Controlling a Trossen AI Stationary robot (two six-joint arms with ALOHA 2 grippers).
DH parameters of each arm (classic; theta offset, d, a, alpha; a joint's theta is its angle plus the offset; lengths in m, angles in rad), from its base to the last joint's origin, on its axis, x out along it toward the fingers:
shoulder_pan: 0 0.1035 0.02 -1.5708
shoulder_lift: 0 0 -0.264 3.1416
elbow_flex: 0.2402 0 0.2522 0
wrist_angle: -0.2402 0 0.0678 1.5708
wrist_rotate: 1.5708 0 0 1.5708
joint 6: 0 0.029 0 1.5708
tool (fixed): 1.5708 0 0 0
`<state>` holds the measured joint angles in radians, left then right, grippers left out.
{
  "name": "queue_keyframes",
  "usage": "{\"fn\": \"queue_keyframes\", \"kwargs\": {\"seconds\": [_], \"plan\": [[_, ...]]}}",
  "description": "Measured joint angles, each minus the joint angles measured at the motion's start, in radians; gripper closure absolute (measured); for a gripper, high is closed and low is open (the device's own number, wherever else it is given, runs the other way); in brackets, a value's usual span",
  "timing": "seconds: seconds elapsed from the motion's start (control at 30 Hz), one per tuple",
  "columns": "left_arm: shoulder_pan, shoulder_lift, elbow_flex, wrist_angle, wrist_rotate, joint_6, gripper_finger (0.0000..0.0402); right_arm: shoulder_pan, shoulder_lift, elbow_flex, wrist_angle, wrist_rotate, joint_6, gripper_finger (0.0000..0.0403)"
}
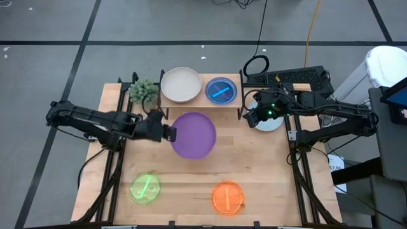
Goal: Place and stack plates onto a shelf
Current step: Stack the purple plate on top of the gray plate on the shelf
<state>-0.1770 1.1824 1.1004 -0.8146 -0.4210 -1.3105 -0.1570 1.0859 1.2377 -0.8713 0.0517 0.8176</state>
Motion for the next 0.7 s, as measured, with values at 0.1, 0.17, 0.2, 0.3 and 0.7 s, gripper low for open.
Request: {"fn": "queue_keyframes", "kwargs": {"seconds": [0.1, 0.17, 0.2, 0.3, 0.7], "plan": [[0.08, 0.0, 0.048, 0.0, 0.02, 0.097, 0.0391, 0.0, 0.0, 0.0, -0.005, 0.0, -0.017, 0.0314], [0.141, 0.0, 0.076, 0.0, 0.029, 0.15, 0.0391, 0.0, 0.0, 0.0, -0.003, 0.004, -0.024, 0.0314], [0.173, 0.0, 0.089, 0.0, 0.034, 0.175, 0.0391, 0.0, 0.0, 0.0, -0.003, 0.008, -0.025, 0.0314], [0.271, 0.0, 0.124, 0.0, 0.056, 0.25, 0.0391, 0.0, 0.0, 0.0, 0.001, 0.03, -0.024, 0.0314], [0.606, 0.0, 0.177, 0.002, 0.197, 0.375, 0.0391, 0.0, 0.0, 0.0, 0.006, 0.084, -0.044, 0.0314]]}}
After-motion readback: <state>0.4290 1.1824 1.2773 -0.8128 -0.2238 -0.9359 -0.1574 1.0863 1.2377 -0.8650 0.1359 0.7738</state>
